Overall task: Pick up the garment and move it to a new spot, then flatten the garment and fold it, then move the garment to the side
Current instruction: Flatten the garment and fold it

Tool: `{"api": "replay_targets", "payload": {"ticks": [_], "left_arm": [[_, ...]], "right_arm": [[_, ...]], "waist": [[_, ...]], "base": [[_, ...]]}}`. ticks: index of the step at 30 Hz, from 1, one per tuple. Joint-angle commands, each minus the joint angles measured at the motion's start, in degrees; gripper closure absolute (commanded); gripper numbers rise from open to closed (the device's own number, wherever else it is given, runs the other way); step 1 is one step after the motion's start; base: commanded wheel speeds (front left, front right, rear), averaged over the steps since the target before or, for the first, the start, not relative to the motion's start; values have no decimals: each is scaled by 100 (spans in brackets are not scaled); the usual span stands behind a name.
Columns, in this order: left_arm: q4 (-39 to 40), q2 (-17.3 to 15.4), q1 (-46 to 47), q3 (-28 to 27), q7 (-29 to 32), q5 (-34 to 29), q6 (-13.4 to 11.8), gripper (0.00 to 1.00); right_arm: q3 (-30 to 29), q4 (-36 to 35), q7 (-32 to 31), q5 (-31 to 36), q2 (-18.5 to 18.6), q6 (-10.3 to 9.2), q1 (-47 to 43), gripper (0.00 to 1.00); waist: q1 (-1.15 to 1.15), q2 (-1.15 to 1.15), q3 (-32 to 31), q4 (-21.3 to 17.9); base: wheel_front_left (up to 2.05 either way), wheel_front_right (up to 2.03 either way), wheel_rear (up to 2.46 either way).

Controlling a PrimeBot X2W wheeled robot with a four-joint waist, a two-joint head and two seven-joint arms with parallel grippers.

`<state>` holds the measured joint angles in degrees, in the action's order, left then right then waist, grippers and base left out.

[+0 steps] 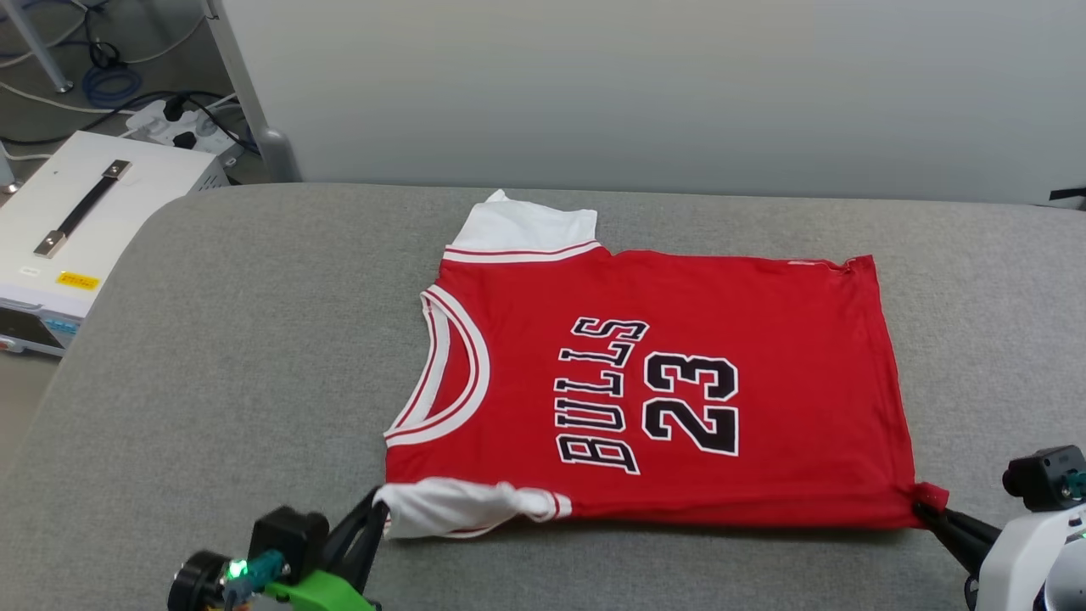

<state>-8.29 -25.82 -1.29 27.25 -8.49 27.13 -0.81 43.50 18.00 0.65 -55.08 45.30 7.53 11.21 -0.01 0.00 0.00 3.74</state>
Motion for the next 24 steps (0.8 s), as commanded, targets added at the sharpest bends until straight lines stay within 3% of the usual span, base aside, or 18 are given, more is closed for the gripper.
{"api": "replay_targets", "payload": {"ticks": [1, 12, 24], "left_arm": [[-34, -65, 287, 2, 38, -67, 79, 100], [-1084, -12, 2050, 174, 150, -298, 571, 100], [-2782, 128, 3475, 573, -226, -303, 807, 100]], "right_arm": [[-113, -44, -39, 51, -39, -4, 43, 100], [-697, -243, -373, 299, -378, -4, 492, 100], [-870, 99, -463, 466, -757, -4, 1267, 100]], "waist": [[1, 0, 84, -51], [1, 0, 723, -324], [1, 0, 1470, -512]], "base": [[0, 0, 0], [0, 0, 0], [0, 0, 0]]}}
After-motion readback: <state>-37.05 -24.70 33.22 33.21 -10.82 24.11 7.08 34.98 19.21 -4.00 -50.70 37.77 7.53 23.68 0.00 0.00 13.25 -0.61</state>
